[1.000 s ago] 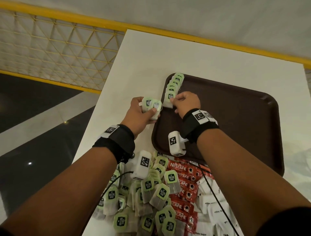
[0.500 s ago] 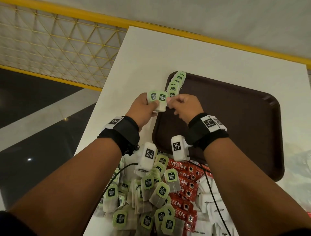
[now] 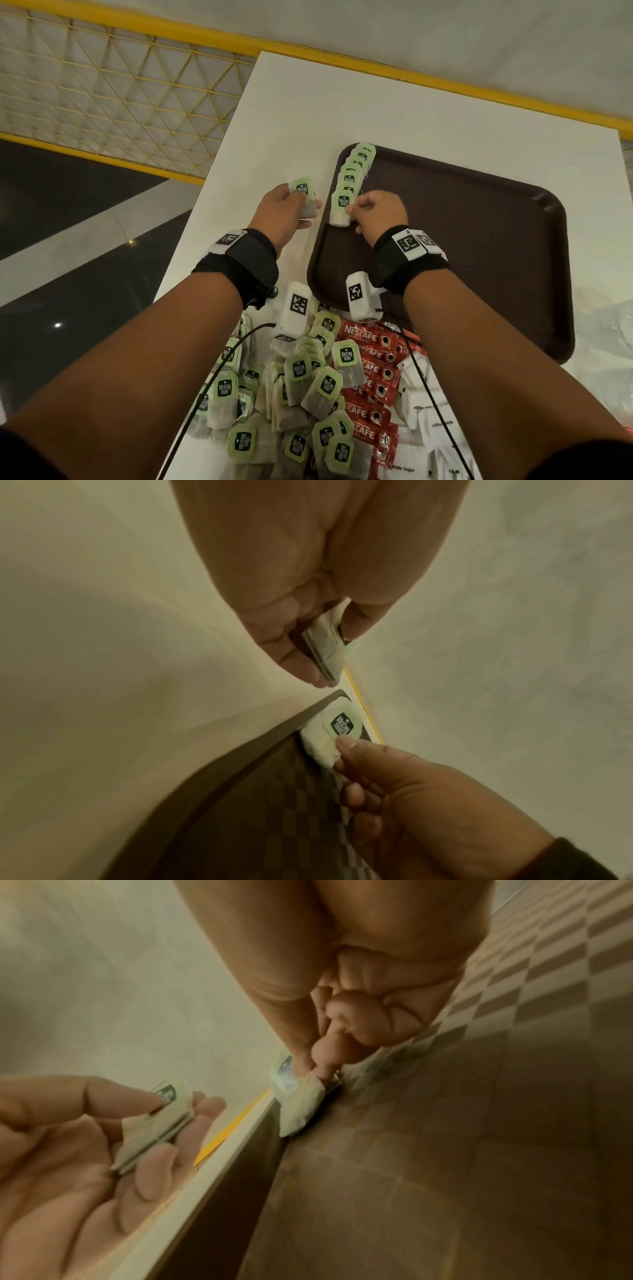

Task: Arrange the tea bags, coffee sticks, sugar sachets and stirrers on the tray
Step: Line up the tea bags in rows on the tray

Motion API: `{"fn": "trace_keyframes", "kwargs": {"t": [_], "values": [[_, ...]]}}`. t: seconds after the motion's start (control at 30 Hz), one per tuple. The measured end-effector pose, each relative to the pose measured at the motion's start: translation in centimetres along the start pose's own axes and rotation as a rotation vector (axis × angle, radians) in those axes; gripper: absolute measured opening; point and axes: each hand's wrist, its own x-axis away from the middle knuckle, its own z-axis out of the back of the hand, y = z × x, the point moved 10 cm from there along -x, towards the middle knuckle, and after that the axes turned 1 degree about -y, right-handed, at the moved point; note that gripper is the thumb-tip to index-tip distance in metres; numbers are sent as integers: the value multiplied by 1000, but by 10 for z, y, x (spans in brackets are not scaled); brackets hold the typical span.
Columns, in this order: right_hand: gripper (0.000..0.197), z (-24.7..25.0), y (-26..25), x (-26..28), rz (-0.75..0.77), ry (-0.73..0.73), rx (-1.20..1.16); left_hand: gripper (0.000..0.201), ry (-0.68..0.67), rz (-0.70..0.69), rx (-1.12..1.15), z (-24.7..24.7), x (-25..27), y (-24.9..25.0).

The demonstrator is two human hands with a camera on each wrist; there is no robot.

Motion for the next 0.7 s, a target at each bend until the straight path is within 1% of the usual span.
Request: {"fn": "trace_keyframes", "kwargs": {"t": [0.07, 0.13, 0.23, 0.3, 0.37, 0.43, 0.53, 0.6, 0.63, 0.7], "values": [[15, 3, 2, -5, 10, 52, 33, 22, 21, 6, -4, 4, 0, -2], [20, 3, 2, -6, 8, 65, 49, 16, 41, 6, -19, 6, 1, -3], [22, 3, 2, -6, 16, 91, 60, 12, 30, -5, -74, 3, 1, -3], [21, 7, -1, -5, 34, 109, 81, 17, 22, -28, -128, 2, 0, -3], [18, 13, -6, -2, 61, 114, 101, 27, 13, -66, -159, 1, -1, -2], [18, 15, -15, 4, 98, 66, 83, 26, -9, -107, -196, -2, -1, 2], [17, 2, -28, 20, 112, -121, -57, 11, -26, -156, -237, -6, 0, 8], [12, -5, -33, 31, 88, -225, -119, 14, -27, -164, -249, -9, 0, 9], [11, -7, -35, 35, 88, -251, -127, 18, -27, -160, -257, -10, 0, 9], [7, -6, -36, 39, 94, -256, -137, 22, -33, -147, -262, -13, 1, 6]]}}
